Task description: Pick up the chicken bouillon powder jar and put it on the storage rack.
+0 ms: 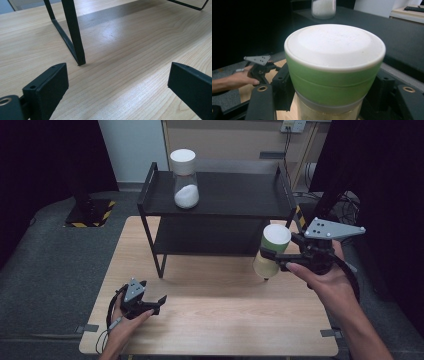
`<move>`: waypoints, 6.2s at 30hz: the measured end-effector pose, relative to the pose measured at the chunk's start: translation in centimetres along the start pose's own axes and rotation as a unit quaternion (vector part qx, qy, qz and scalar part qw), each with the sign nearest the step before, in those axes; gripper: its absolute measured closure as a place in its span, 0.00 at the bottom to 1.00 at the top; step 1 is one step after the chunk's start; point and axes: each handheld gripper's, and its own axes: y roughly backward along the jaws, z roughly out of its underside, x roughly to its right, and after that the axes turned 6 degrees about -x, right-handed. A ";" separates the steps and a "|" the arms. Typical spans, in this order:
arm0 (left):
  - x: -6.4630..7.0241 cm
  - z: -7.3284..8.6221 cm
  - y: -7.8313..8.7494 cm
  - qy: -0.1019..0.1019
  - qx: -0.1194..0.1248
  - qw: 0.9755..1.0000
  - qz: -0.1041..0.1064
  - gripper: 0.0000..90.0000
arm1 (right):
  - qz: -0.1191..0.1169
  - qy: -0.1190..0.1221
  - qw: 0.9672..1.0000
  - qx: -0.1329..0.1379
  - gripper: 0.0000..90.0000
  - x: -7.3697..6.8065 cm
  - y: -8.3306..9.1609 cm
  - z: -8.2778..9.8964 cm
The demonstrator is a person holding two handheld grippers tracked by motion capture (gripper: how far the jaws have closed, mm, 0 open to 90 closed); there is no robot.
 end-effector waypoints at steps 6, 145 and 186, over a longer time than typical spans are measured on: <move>0.0 0.0 0.0 -0.001 0.000 1.000 0.000 0.02 | 0.001 0.008 1.000 0.007 0.39 0.0 0.1 -2.2; 0.6 -0.2 -0.4 -0.021 -0.013 1.000 0.008 0.02 | 0.114 -0.008 0.993 0.039 0.05 1.5 -2.8 -4.6; 0.5 0.0 -0.2 -0.018 -0.011 1.000 0.006 0.02 | 0.052 -0.036 0.998 0.026 0.05 -1.7 -6.0 7.0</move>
